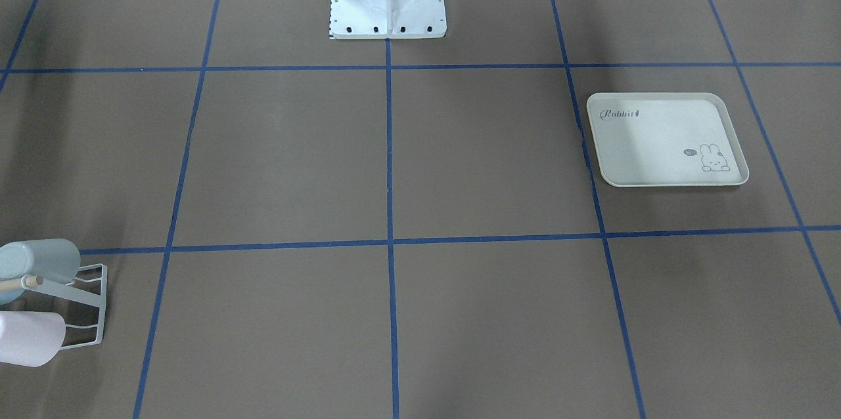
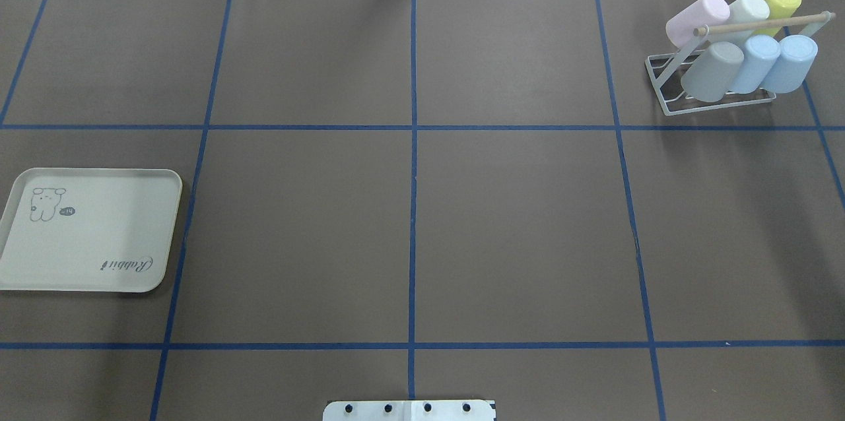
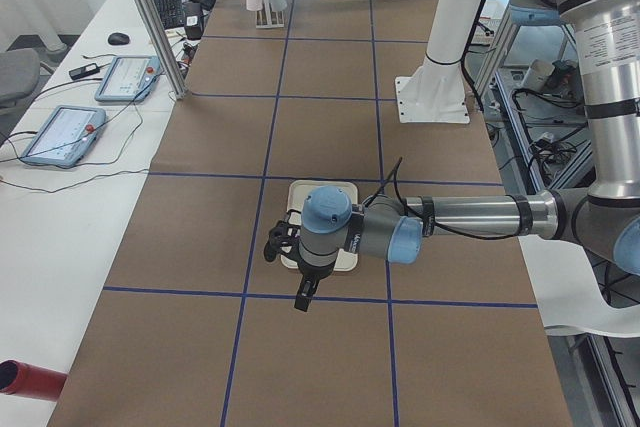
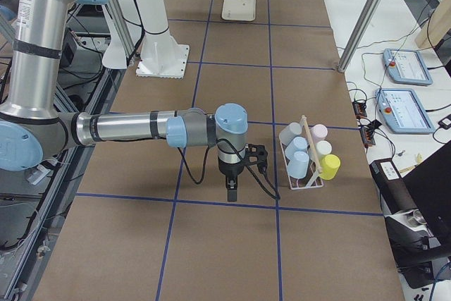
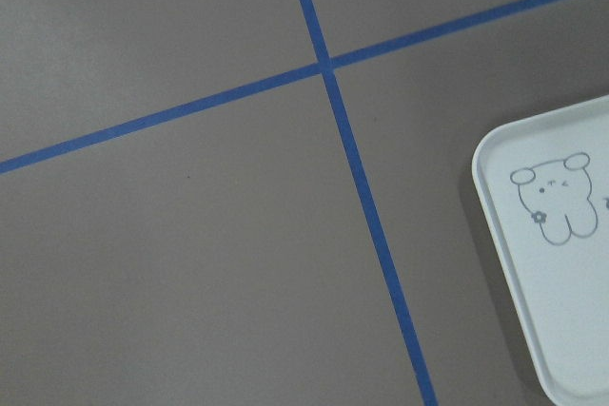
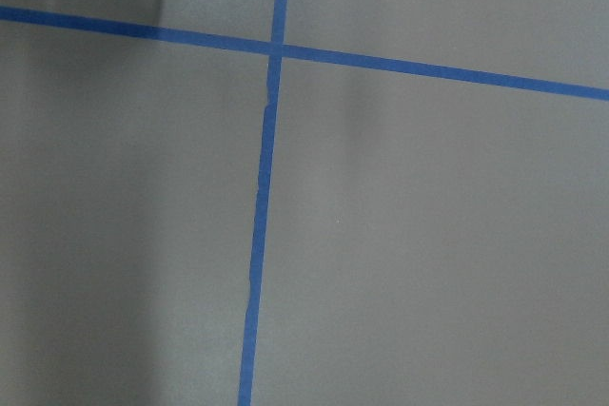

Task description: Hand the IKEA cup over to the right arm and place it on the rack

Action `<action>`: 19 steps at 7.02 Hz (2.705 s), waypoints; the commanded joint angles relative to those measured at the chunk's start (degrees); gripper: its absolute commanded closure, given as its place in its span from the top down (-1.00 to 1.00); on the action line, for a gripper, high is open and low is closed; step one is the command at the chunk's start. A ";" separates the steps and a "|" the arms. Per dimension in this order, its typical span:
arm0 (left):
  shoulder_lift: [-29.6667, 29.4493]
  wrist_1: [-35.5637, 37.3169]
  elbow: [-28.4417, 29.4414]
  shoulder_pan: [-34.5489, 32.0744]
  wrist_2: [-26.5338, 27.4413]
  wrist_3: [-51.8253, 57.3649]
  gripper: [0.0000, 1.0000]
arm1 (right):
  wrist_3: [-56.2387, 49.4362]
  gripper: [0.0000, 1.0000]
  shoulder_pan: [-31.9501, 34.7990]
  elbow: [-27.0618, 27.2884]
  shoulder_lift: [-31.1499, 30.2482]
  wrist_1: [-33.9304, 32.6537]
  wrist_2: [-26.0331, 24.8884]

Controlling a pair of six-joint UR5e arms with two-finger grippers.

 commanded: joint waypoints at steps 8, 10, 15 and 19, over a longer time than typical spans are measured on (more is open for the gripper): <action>-1.66 2.14 -2.74 -6.31 -0.09 3.55 1.00 | -0.08 1.00 -0.24 -0.17 0.04 0.30 3.25; -0.96 1.95 -2.30 -6.31 -0.09 3.46 1.00 | -0.08 1.00 -0.24 -0.17 0.04 0.30 3.25; -0.69 1.95 -2.30 -6.40 -0.09 3.46 1.00 | -0.08 1.00 -0.33 -0.25 0.04 0.39 4.92; -0.17 2.04 -1.95 -6.31 0.00 3.46 1.00 | -0.08 1.00 -1.03 -1.04 0.39 2.39 8.79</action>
